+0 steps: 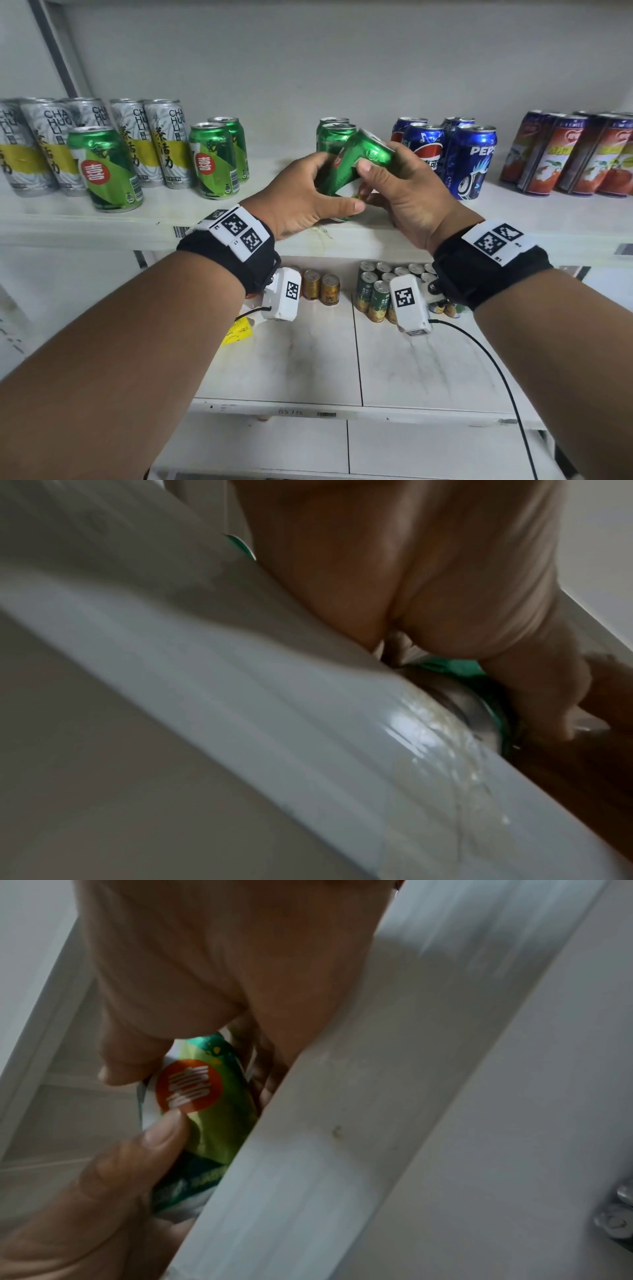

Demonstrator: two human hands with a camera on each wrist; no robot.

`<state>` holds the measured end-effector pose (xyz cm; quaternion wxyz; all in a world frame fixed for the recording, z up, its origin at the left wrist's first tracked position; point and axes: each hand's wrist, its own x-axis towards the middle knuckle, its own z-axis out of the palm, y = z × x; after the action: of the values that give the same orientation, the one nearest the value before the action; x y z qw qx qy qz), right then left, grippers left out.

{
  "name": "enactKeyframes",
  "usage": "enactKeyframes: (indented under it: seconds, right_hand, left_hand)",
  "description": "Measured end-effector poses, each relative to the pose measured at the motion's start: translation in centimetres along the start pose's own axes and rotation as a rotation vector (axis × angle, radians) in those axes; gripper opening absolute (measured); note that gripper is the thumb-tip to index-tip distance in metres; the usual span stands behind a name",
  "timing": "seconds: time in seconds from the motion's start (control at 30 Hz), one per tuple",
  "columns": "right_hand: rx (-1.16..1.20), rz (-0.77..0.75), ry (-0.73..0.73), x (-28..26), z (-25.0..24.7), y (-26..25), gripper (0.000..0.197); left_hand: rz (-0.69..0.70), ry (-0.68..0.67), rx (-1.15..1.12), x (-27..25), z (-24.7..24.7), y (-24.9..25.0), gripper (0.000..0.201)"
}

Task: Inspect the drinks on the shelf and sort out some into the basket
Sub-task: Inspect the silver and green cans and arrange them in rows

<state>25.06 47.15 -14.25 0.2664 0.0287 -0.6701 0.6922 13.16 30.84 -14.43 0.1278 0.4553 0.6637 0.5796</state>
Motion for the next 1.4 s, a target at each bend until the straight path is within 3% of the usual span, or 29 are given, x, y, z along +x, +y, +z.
enactKeyframes:
  seconds: [0.33, 0.57, 0.8, 0.93, 1.1, 1.2, 1.27, 1.4]
  right_hand:
    - [0.014, -0.003, 0.031, 0.2, 0.2, -0.1, 0.042]
    - [-0.038, -0.019, 0.104, 0.9, 2.3, -1.2, 0.036]
    - [-0.365, -0.070, 0.031, 2.5, 8.2, -3.4, 0.041]
    - [-0.713, -0.140, 0.002, 4.1, 12.3, -6.0, 0.060]
    - [-1.012, -0.175, 0.008, 5.8, 15.7, -8.1, 0.047]
    - [-1.115, -0.153, 0.002, 6.5, 16.2, -8.4, 0.045]
    - [-1.176, -0.143, -0.003, 7.2, 16.2, -8.2, 0.045]
    - [-1.250, -0.091, -0.006, 9.3, 15.8, -7.0, 0.046]
  left_hand:
    - [-0.005, 0.007, -0.082, -0.2, -0.1, 0.5, 0.051]
    - [0.026, 0.042, 0.050, -0.8, -1.6, 1.7, 0.055]
    - [0.026, 0.116, 0.292, -3.0, -7.6, 4.3, 0.058]
    - [0.030, 0.167, 0.312, -3.6, -11.0, 4.7, 0.048]
    - [0.031, 0.110, 0.378, -3.6, -14.1, 5.6, 0.046]
    - [0.036, 0.047, 0.499, -3.2, -15.8, 6.2, 0.052]
    - [0.047, 0.063, 0.633, -2.6, -17.0, 6.4, 0.057]
    - [0.080, 0.121, 0.918, -0.7, -19.2, 6.7, 0.048]
